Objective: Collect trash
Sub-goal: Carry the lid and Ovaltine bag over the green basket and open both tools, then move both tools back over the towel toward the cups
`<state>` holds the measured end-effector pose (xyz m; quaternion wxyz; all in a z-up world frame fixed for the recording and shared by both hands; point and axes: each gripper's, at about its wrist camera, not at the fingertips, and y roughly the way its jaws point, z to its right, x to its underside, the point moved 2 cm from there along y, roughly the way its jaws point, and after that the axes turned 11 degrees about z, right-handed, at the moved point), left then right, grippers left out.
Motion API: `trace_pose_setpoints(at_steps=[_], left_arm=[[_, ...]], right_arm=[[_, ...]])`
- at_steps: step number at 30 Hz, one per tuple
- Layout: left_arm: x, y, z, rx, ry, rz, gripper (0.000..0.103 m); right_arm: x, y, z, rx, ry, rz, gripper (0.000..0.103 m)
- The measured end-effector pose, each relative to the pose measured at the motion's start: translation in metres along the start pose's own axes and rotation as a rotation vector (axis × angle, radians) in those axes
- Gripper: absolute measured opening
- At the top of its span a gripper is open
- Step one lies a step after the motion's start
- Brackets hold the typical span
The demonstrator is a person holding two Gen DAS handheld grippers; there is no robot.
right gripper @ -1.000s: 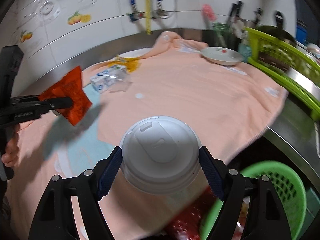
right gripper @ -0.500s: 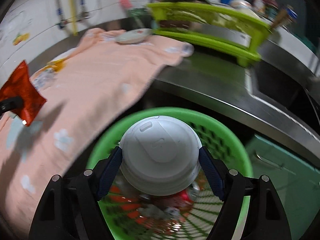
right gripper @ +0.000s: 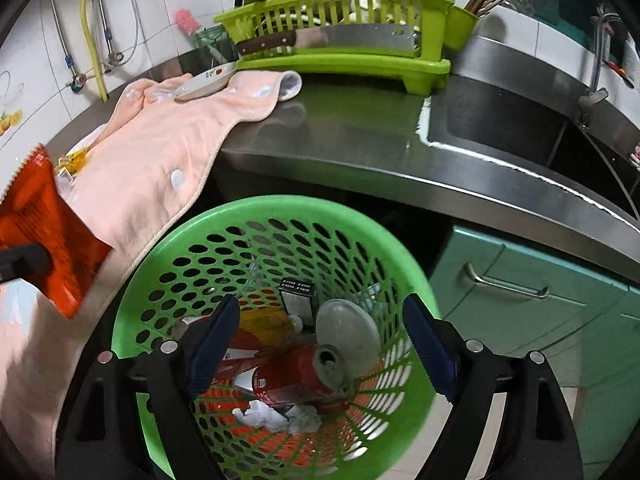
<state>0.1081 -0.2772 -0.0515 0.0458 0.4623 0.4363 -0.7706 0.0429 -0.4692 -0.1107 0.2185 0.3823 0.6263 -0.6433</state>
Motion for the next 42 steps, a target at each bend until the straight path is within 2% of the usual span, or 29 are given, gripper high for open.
trace_pose_setpoints(at_steps=[4,9,12,14,19,29,42], left_arm=[[0.004,0.018,0.019,0.031,0.012,-0.034,0.022],[0.013,0.039,0.036,0.054,0.011,-0.094,0.027],[0.019,0.049,0.046,0.067,0.015,-0.128,0.034],[0.021,0.051,0.05,0.073,0.011,-0.137,0.049],[0.023,0.051,0.053,0.078,0.011,-0.141,0.056],[0.025,0.033,0.037,0.051,-0.007,-0.116,0.061],[0.028,-0.012,-0.018,-0.057,-0.065,-0.056,0.062]], right_arm=[[-0.002,-0.012,0.011,-0.001,0.021,0.027,0.08],[-0.002,-0.025,0.022,-0.004,0.04,0.051,0.081],[-0.003,-0.031,0.026,-0.009,0.05,0.063,0.081],[-0.002,-0.035,0.027,-0.01,0.054,0.069,0.081],[-0.002,-0.038,0.028,-0.013,0.055,0.074,0.081],[-0.007,-0.043,0.015,-0.034,0.043,0.088,0.081],[-0.017,-0.034,-0.036,-0.123,-0.01,0.081,0.081]])
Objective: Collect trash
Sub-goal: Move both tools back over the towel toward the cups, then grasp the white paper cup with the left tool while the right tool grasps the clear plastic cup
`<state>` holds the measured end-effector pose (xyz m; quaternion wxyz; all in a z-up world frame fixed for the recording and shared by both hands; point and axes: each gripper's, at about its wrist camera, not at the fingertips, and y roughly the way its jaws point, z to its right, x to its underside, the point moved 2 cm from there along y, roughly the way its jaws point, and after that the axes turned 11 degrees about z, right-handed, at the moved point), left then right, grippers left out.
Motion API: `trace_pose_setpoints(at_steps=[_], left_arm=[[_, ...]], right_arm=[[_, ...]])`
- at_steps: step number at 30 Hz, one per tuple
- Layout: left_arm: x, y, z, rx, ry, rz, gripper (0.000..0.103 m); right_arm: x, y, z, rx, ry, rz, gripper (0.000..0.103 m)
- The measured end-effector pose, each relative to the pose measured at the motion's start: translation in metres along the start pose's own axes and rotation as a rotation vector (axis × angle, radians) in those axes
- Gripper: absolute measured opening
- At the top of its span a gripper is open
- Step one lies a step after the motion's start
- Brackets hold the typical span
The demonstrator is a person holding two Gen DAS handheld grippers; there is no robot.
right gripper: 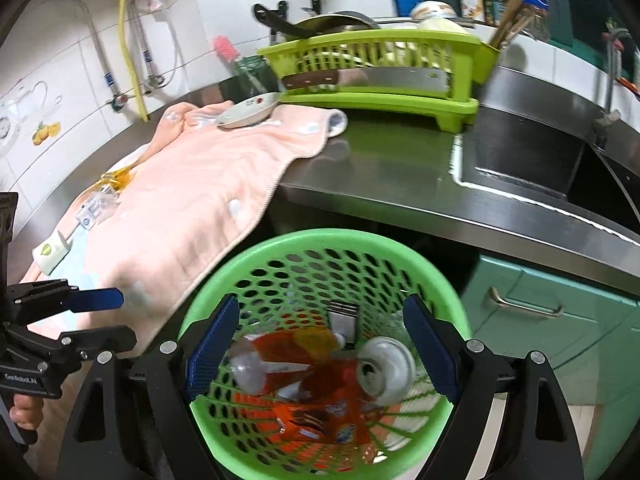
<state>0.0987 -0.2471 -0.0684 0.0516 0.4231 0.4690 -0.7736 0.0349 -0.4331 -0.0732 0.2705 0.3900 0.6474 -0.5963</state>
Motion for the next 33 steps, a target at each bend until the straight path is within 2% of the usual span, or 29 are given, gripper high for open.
trace_pose_setpoints(at_steps=[6,8,21,30,33], left_arm=[[0.002,-0.022,-0.034,-0.057,-0.043,0.028,0.063],[0.004,-0.03,-0.047,-0.082,-0.057,0.038,0.068],[0.016,-0.083,-0.135,-0.235,-0.149,0.1,0.068],[0.023,-0.142,-0.219,-0.416,-0.211,0.167,0.068],[0.023,-0.164,-0.244,-0.491,-0.221,0.2,0.075]], right_arm=[[-0.007,0.012,-0.034,-0.054,-0.043,-0.004,0.081],[-0.009,0.018,-0.048,-0.073,-0.057,-0.01,0.081],[-0.016,0.059,-0.14,-0.204,-0.157,-0.051,0.081],[-0.026,0.082,-0.208,-0.286,-0.233,-0.073,0.081],[-0.03,0.09,-0.233,-0.321,-0.25,-0.084,0.081]])
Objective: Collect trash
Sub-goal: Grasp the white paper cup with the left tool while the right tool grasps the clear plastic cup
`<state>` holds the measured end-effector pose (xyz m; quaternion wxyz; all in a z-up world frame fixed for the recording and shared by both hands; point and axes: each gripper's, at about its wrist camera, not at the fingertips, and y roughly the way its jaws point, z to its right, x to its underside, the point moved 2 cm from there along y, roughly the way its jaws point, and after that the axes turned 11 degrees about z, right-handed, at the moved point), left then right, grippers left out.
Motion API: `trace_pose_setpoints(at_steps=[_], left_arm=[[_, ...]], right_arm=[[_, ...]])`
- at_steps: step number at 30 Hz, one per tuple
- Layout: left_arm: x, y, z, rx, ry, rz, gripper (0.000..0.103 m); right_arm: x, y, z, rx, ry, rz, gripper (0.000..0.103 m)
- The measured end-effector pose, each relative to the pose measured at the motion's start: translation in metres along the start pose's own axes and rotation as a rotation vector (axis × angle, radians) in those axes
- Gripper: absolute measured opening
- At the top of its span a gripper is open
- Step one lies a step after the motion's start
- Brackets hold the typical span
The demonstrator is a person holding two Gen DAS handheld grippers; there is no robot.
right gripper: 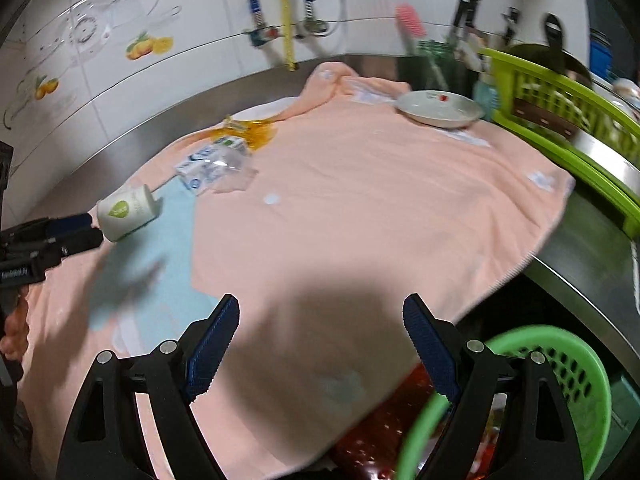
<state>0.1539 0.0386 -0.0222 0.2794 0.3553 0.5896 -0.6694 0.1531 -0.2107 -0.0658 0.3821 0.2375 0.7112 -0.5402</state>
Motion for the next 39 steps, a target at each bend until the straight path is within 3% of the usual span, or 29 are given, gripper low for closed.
trace_pose_setpoints(at_steps=[7,12,18,25,28,39], left_arm=[[-0.008,0.0,-0.07,-0.116,-0.048,0.034,0.082],[-0.003,0.013,-0.094,-0.12,-0.069,0.016,0.085],[0.004,0.032,-0.103,-0.107,-0.058,-0.007,0.088],[0.005,0.05,-0.109,-0.078,-0.049,-0.013,0.089],[0.005,0.055,-0.113,-0.063,-0.055,-0.012,0.093],[0.003,0.07,-0.114,-0.018,-0.067,-0.017,0.093]], right_arm=[[-0.027,0.036,-0.046,-0.069,-0.058,-0.021,0.081],[-0.043,0.063,-0.078,-0.107,-0.099,-0.03,0.081],[-0.059,0.1,-0.099,-0.139,-0.097,-0.047,0.081],[-0.075,0.144,-0.109,-0.164,-0.012,-0.066,0.078],[-0.077,0.16,-0.104,-0.162,0.023,-0.073,0.073],[-0.082,0.195,-0.093,-0.167,0.129,-0.1,0.064]])
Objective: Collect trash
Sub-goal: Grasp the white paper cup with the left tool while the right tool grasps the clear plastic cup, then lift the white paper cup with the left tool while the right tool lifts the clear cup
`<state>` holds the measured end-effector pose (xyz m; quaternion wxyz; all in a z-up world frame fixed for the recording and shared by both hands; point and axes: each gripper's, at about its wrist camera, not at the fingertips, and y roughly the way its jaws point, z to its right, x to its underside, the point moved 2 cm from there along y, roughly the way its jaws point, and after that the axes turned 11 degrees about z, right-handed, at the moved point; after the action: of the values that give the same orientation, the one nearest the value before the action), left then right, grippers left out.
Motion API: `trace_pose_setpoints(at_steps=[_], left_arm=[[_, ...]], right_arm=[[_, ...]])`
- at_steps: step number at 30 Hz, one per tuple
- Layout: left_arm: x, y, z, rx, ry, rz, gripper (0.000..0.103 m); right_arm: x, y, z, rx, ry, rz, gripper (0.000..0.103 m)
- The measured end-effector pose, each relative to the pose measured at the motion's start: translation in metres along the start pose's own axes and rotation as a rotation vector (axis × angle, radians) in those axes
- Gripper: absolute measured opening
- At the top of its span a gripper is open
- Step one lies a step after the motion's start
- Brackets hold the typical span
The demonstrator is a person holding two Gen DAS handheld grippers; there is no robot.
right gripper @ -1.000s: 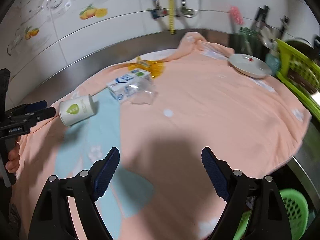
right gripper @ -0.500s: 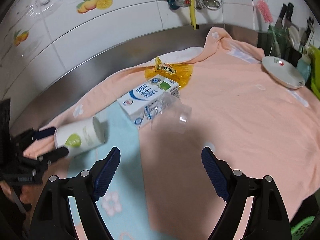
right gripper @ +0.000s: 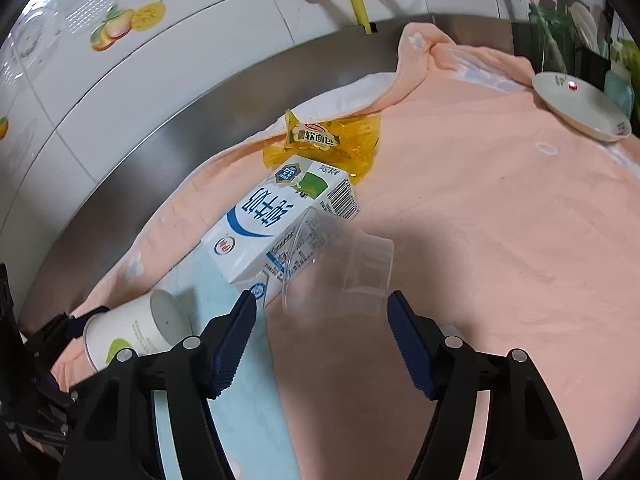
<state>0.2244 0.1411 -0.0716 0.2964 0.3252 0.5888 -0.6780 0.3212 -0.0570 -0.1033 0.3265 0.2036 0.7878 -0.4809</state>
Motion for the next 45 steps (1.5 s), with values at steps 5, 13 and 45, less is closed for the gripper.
trace_pose_setpoints(at_steps=[5,13,45], left_arm=[[-0.002,0.004,0.002,-0.005,0.012,0.006,0.091],[-0.002,0.001,0.005,-0.011,0.035,0.021,0.078],[0.003,0.013,0.046,0.018,0.285,-0.068,0.088]], right_arm=[[0.0,0.007,0.004,0.019,0.015,-0.013,0.051],[0.004,-0.001,0.001,0.001,-0.002,-0.006,0.05],[0.037,-0.08,0.015,-0.012,0.003,0.026,0.05]])
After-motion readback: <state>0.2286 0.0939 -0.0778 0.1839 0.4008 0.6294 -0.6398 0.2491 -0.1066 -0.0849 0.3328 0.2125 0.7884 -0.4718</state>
